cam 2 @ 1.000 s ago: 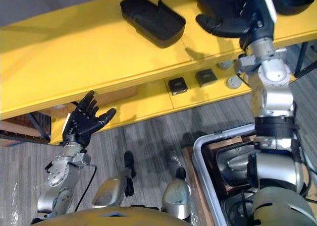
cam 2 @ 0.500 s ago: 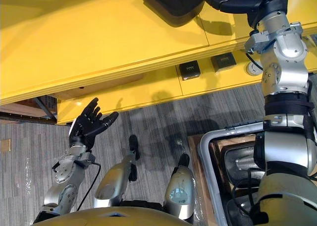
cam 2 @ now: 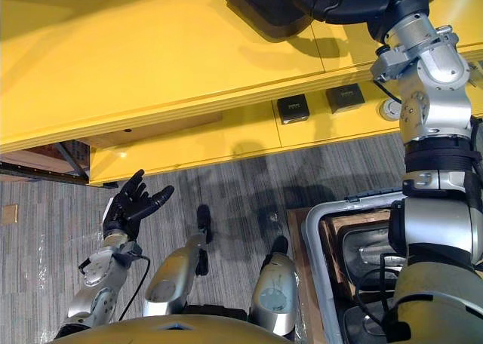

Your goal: Walk over and take three plastic housings, then place them on the shelf

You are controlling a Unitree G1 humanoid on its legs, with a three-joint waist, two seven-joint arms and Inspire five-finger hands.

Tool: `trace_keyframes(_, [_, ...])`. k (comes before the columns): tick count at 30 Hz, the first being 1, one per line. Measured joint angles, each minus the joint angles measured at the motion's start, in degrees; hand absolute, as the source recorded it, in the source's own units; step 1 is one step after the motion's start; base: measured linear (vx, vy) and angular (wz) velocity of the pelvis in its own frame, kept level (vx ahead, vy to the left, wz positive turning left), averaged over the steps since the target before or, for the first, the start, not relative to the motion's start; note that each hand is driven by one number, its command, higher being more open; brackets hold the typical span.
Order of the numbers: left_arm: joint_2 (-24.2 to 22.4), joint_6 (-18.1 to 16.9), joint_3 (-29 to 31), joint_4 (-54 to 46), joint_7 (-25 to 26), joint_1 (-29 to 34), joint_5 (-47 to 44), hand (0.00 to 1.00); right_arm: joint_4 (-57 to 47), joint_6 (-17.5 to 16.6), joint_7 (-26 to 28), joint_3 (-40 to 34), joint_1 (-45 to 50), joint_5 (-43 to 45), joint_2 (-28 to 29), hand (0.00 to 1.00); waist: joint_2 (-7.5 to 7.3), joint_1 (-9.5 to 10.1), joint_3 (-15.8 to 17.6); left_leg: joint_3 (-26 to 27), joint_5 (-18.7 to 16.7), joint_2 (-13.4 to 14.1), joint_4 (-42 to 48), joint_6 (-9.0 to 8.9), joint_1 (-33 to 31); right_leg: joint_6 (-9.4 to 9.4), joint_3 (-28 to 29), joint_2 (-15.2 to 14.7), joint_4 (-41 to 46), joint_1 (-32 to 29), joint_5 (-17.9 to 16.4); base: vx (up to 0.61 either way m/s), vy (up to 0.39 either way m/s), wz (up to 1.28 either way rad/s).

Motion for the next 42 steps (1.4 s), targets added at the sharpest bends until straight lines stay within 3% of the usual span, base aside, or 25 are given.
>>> trace_keyframes(4, [0.07,-0.04,-0.38,0.00,-2.29,0.01,0.02,1.00,2.58,2.48,-1.74,0.69,0.02,-0.04,0.07,1.00,-0.11,0.05,0.07,0.01,-0.03,0.04,-0.01,-0.04,0.62,0.00,0.00,0.05,-0.17,0.62,0.00,0.00,-0.039,-0.01])
trace_keyframes(12, [1.71,-0.05,-2.21,0.01,-4.48,0.05,0.12,1.00,4.19,3.28,-1.08,0.95,0.02,-2.21,0.07,1.00,-0.13,-0.27,0.09,0.27,-0.15,0.22,-0.01,-0.20,0.67,0.02,0.25,0.22,-0.36,0.54,0.03,0.00,-0.040,-0.02])
trace_keyframes(17, [2.16,-0.05,-4.87,0.01,-7.08,0.01,0.05,1.00,4.17,3.51,3.34,3.15,-0.11,-2.22,0.07,1.00,-0.13,-0.30,0.09,0.88,-0.31,0.26,-0.01,-0.34,1.17,0.17,0.92,0.32,-0.83,0.80,0.15,0.01,-0.024,-0.06])
trace_keyframes(25, [2.18,0.07,-5.57,0.04,-7.19,0.04,0.04,1.00,4.08,3.51,7.80,4.29,-0.69,-2.20,0.08,1.00,-0.13,-0.38,0.09,1.01,-0.43,0.37,-0.01,-0.48,1.25,0.19,0.97,0.42,-0.97,0.87,0.17,0.01,-0.031,-0.01])
trace_keyframes(42, [2.21,0.09,-5.43,2.16,-7.82,0.00,0.12,1.00,2.66,3.71,11.41,5.18,0.37,-2.23,0.39,1.00,-0.69,-0.33,0.44,1.01,-0.59,0.46,-0.01,-0.64,2.22,0.20,0.88,0.51,-1.25,1.91,0.17,0.00,-0.010,0.00])
